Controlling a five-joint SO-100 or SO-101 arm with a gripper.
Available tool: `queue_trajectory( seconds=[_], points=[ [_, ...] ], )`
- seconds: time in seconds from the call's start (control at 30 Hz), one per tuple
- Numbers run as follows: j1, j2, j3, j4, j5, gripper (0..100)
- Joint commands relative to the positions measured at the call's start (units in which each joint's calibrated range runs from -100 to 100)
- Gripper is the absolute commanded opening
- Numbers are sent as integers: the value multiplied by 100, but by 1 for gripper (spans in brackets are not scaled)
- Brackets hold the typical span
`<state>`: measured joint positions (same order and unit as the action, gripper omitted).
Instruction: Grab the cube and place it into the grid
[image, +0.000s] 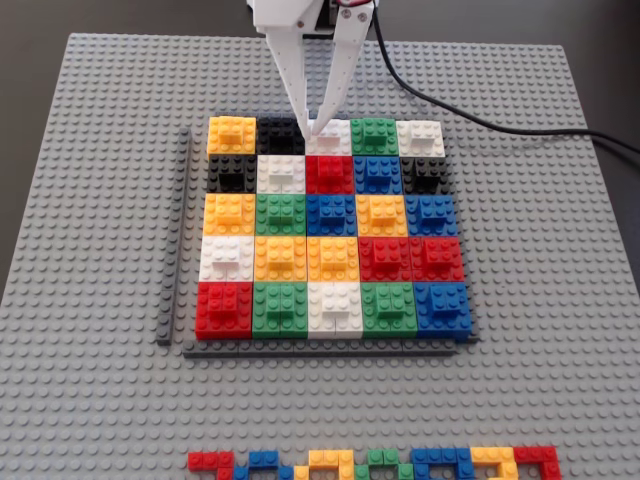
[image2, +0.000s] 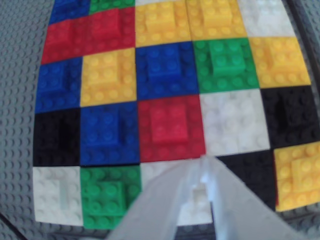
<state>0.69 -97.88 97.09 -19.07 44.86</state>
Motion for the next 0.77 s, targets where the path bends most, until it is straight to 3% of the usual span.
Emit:
queue_trajectory(
  seconds=[0.0,0.73],
  points=[
    [-29,-203,237,-91,34,0],
    [-66,-212,282,188,-44,0]
  ],
)
